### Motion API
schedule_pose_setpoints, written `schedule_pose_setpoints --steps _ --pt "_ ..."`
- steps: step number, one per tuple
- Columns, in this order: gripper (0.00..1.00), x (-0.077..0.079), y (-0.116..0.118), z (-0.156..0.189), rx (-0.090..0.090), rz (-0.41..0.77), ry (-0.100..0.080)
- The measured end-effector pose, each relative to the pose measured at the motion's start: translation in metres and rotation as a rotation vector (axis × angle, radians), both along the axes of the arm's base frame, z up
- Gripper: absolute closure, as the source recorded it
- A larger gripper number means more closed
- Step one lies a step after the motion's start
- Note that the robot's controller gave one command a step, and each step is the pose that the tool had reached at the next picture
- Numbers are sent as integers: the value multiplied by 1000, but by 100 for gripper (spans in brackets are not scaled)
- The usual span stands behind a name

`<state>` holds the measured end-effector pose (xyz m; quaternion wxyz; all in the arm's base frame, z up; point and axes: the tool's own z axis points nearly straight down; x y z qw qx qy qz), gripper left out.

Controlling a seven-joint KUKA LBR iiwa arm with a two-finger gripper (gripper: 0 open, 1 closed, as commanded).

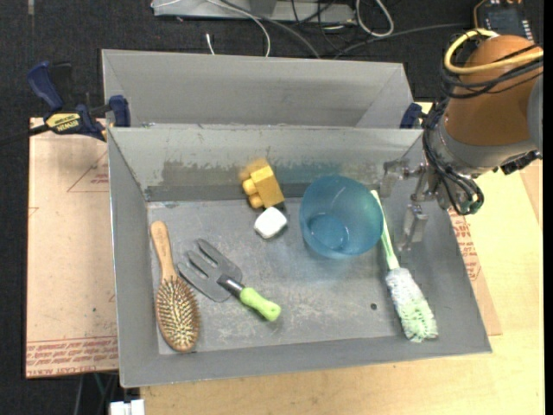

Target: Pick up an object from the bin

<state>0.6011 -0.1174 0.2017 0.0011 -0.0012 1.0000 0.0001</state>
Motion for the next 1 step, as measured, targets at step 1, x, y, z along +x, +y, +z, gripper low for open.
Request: schedule_pose_setpoints --steps 1 --pt "0 0 0 0 0 0 0"
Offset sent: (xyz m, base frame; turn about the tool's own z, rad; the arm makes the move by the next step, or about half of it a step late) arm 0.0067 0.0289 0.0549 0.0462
